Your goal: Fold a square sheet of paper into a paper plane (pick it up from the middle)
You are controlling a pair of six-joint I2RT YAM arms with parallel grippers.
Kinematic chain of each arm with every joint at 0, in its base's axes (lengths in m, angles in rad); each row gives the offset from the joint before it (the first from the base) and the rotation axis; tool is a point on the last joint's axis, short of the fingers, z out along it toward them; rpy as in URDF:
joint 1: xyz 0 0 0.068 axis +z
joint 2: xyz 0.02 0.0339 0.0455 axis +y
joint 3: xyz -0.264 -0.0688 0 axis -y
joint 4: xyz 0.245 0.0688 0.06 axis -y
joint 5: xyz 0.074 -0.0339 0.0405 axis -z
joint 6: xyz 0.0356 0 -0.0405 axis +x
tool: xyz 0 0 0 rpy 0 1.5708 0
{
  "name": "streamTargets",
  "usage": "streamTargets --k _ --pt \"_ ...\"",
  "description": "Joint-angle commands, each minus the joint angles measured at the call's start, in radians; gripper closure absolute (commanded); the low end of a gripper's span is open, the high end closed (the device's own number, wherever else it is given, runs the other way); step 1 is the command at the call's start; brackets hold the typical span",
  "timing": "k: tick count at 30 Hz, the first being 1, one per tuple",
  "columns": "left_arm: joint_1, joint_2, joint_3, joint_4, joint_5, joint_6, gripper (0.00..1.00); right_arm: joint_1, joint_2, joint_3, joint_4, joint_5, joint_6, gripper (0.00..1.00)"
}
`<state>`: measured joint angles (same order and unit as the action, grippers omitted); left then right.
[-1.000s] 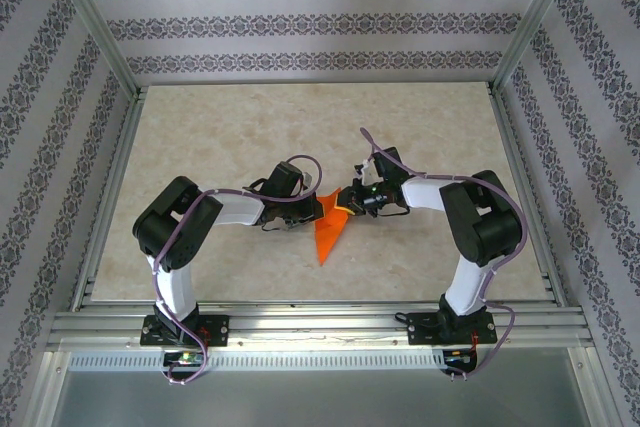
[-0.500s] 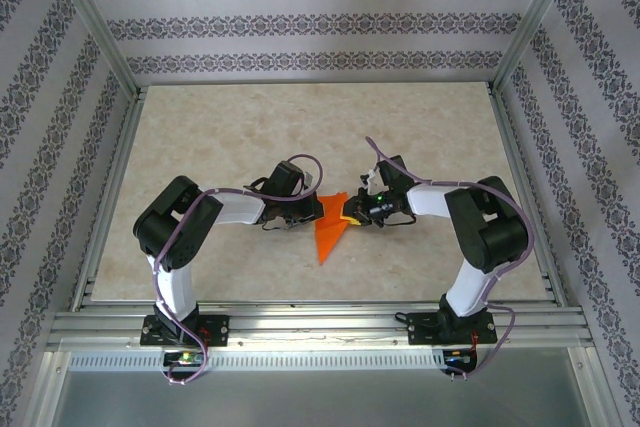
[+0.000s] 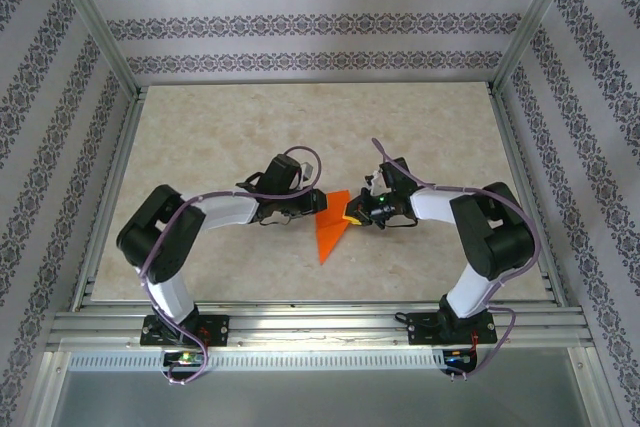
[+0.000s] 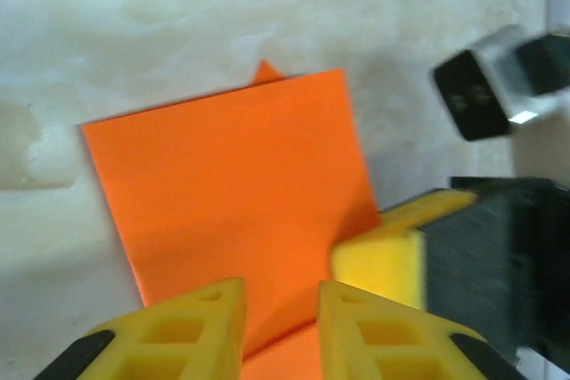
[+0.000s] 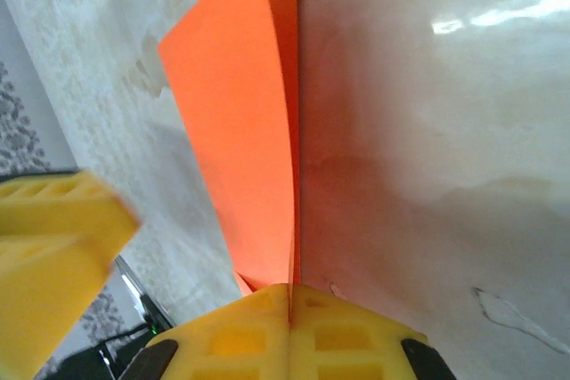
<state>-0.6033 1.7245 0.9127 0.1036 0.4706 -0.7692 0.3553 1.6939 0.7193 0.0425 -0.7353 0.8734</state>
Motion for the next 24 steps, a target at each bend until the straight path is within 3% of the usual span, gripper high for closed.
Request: streamTargets --k 1,5,8,13,19,24 --pt "-0.060 -0.077 0.025 -0.107 -0.102 0.152 0.69 0.001 -0.033 -0.031 0.091 0.069 0.132 1.00" --pt "-0.128 -0.131 -0.001 -0.147 -0.187 0.238 0.63 0.012 -0.056 -0.047 0.152 0.102 0.227 1.00" --pt "-0.205 -0.150 -0.011 -0.179 -0.270 0.328 0.53 0.023 -0.070 -0.068 0.212 0.115 0.298 1.00" --pt "-0.332 -0.119 0.024 -0.272 -0.432 0.462 0.49 0.027 -0.065 -0.093 0.308 0.108 0.375 1.00" --pt "-0.386 -0.027 0.091 -0.369 -0.589 0.478 0.49 0.028 -0.071 -0.100 0.307 0.117 0.380 1.00" --pt "-0.393 -0.009 0.097 -0.358 -0.647 0.472 0.48 0.028 -0.070 -0.101 0.306 0.112 0.379 1.00"
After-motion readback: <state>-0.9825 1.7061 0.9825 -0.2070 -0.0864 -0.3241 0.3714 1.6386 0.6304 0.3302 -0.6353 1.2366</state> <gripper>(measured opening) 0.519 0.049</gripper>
